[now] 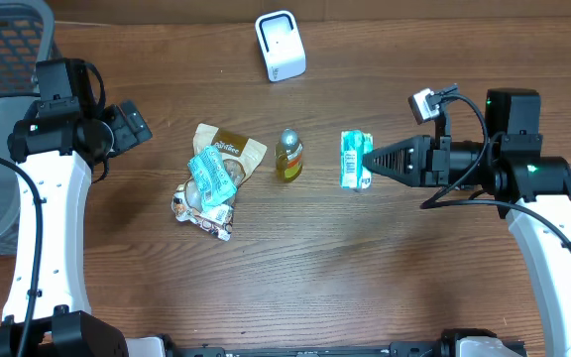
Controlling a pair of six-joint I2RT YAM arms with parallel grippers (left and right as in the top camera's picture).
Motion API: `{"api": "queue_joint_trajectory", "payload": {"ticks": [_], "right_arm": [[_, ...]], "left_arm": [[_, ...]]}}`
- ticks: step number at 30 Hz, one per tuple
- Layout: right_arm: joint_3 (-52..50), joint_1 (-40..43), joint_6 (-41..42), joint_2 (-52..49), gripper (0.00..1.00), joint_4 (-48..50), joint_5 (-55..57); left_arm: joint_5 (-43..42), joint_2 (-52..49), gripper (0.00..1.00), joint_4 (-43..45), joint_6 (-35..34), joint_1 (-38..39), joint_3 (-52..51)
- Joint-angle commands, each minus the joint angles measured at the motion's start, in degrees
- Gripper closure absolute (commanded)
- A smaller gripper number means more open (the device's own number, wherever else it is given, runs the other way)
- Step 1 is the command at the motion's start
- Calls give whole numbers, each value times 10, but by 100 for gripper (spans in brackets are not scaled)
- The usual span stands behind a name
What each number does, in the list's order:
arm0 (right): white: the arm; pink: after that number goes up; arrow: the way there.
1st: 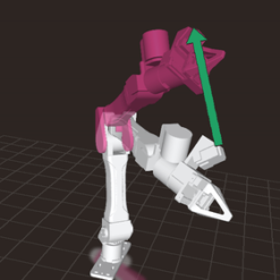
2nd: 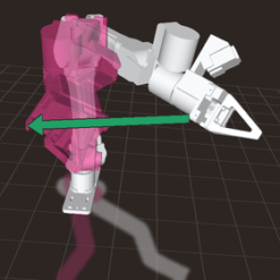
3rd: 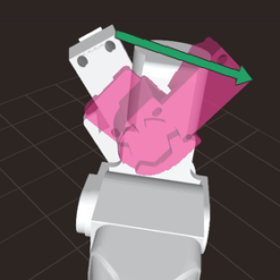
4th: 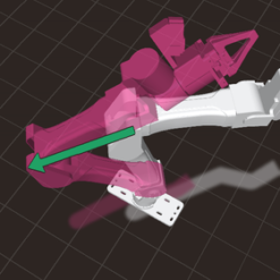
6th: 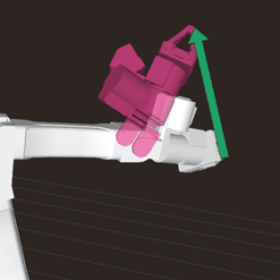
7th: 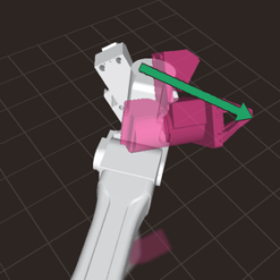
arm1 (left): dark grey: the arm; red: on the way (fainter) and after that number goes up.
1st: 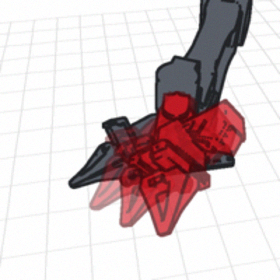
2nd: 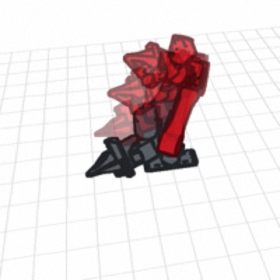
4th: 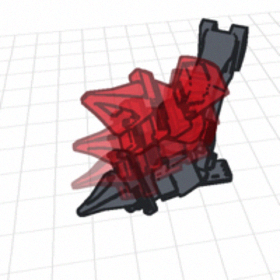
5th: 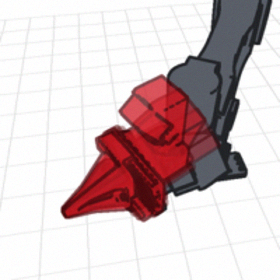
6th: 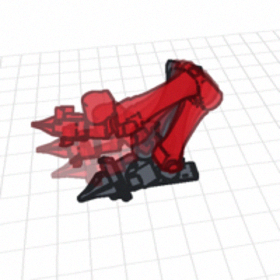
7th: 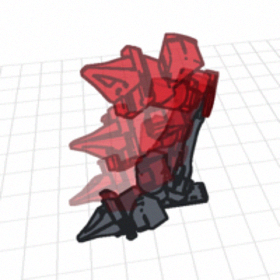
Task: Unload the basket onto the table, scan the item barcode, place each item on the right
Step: 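Lift the tissue pack and turn it with the right gripper, then carry the tissue pack to the white scanner with the right gripper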
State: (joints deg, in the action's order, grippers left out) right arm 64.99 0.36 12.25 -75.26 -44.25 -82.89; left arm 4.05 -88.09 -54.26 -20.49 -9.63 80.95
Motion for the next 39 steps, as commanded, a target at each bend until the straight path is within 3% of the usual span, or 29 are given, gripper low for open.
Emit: {"api": "queue_joint_trajectory", "payload": {"ticks": [1, 4, 14, 21, 25, 29, 33, 39], "right_arm": [[14, 0, 2, 12, 96, -13, 83], [14, 0, 1, 12, 96, -34, 169], [6, 0, -2, -8, 96, -172, 612], [18, 0, -1, -22, 96, -141, 723], [167, 0, 0, -27, 97, -148, 724], [471, -40, -16, -119, 97, -256, 781], [676, -106, -60, -224, 96, -297, 888], [707, -194, -196, -311, 96, -183, 960]], "left_arm": [[-1, 3, 0, 1, 8, -1, 4], [0, 3, 0, 1, 8, -1, 4], [-1, 3, 0, 1, 8, -1, 4], [-1, 3, 0, 1, 8, -1, 4], [-1, 3, 0, 1, 8, -1, 4], [-1, 3, 0, 1, 8, -1, 4], [-1, 3, 0, 1, 8, -1, 4], [-1, 3, 1, 1, 8, -1, 4]]}}
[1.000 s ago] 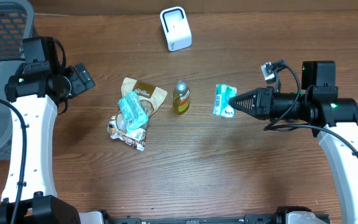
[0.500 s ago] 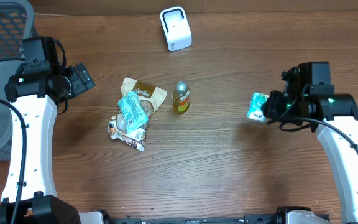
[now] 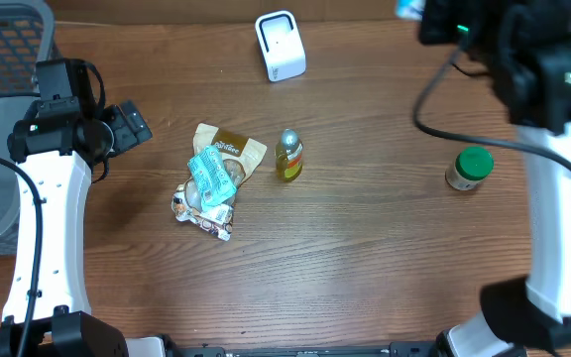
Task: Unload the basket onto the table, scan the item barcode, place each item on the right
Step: 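Carry the tissue pack to the white scanner with the right gripper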
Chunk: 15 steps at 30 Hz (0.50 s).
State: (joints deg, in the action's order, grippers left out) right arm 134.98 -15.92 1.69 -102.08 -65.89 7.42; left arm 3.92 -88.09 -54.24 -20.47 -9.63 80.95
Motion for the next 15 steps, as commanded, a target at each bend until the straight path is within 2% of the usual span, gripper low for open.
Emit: {"api": "queue_joint_trajectory", "payload": {"ticks": [1, 4, 8, 15], "right_arm": [[7, -41, -113, -58, 96, 54, 56], [7, -62, -154, -104, 96, 110, 56], [7, -66, -153, -190, 96, 190, 54], [7, -69, -153, -299, 96, 256, 54]], "left_arm": [[1, 3, 0, 1, 8, -1, 4], [1, 3, 1, 1, 8, -1, 4], [1, 3, 0, 1, 8, -1, 4], [1, 3, 0, 1, 8, -1, 4]]}}
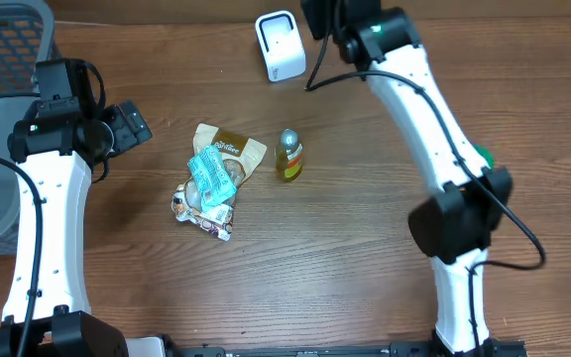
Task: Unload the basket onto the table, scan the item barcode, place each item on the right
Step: 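Carry the tissue pack to the white scanner with the right gripper, then move the tissue pack right and place it beside the jar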
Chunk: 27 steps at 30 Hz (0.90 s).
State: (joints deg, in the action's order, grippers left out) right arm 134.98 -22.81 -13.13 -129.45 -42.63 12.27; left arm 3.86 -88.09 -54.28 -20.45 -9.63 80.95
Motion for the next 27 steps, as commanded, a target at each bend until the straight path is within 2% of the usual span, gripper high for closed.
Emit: {"api": "queue_joint_trajectory", "payload": {"ticks": [1, 13, 16, 19, 27], "right_arm": [[7, -2, -5, -36, 96, 32, 5], [7, -10, -17, -135, 96, 123, 37], [7, -16, -64, -146, 96, 146, 50], [7, -28, -149, -157, 96, 186, 68], [7, -44, -280, -166, 96, 258, 103]], "left_arm": [[1, 3, 1, 2, 7, -1, 4], [1, 3, 1, 2, 7, -1, 4], [1, 3, 0, 1, 7, -1, 4], [1, 3, 1, 1, 7, -1, 4], [1, 3, 0, 2, 7, -1, 4]]}}
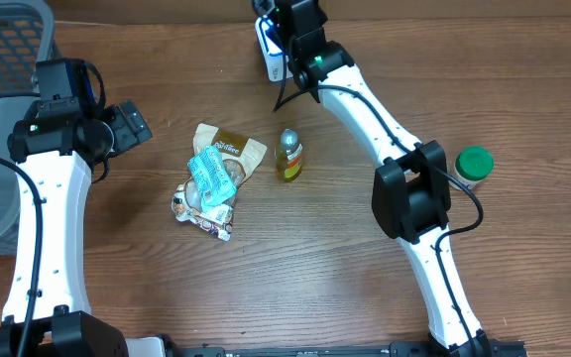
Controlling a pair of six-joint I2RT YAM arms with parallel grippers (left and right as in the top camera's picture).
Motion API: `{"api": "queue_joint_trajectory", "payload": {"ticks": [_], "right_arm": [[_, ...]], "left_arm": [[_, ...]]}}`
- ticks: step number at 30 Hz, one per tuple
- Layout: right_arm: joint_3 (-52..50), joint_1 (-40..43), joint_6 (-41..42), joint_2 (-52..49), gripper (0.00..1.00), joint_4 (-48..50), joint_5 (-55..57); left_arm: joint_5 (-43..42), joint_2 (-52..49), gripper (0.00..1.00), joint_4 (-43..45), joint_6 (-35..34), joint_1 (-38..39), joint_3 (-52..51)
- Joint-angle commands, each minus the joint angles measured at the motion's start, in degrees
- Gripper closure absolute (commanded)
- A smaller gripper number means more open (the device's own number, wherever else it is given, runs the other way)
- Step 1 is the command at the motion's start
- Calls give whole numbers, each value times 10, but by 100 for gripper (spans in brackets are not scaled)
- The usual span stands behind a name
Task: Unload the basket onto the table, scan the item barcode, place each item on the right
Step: 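Move the tissue pack right and place it beside the jar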
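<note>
The white barcode scanner (272,58) stands at the table's far edge, mostly covered by my right arm. My right gripper (282,20) reaches over the scanner's top at the frame's upper edge. The teal packet it carries is almost wholly hidden under it, and only a pale sliver (262,8) shows beside the fingers. My left gripper (133,123) hovers at the left, open and empty, well away from the scanner.
A small yellow bottle (288,155) lies mid-table. A pile of snack packets (214,178), with a teal one on top, lies to its left. A green-lidded jar (471,167) stands at the right. A grey basket fills the far left corner.
My right gripper has shifted left from beside the scanner to right over it, and the arm now stretches across the table's middle. The left arm is unchanged.
First my right gripper was shut on a teal packet lying right of the yellow bottle. Then the packet was off the table, the gripper high at the far right, and a green-lidded jar showed. Then the gripper was near the scanner, and now it is over it.
</note>
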State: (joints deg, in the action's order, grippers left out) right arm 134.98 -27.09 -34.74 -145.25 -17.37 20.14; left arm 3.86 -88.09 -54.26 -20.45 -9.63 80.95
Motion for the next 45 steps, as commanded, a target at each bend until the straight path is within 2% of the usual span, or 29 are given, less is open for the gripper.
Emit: {"api": "queue_joint_trajectory", "payload": {"ticks": [1, 19, 28, 33, 36, 40, 41, 45], "right_arm": [[5, -2, -73, -9, 96, 5, 28], [-27, -3, -77, -10, 96, -37, 23], [-30, -2, -77, 18, 96, -12, 23], [-30, 6, -14, 81, 96, -29, 23], [-30, 17, 57, 125, 96, -99, 23], [-30, 32, 167, 174, 96, -253, 23], [-30, 41, 222, 187, 96, -327, 23], [-30, 76, 313, 189, 96, -504, 2]], "left_arm": [[1, 3, 0, 1, 7, -1, 4], [2, 3, 1, 1, 7, -1, 4], [2, 3, 0, 1, 7, -1, 4], [1, 3, 0, 1, 7, -1, 4], [1, 3, 0, 1, 7, -1, 4], [2, 3, 0, 1, 7, -1, 4], [2, 3, 1, 1, 7, -1, 4], [1, 3, 0, 1, 7, -1, 4]]}}
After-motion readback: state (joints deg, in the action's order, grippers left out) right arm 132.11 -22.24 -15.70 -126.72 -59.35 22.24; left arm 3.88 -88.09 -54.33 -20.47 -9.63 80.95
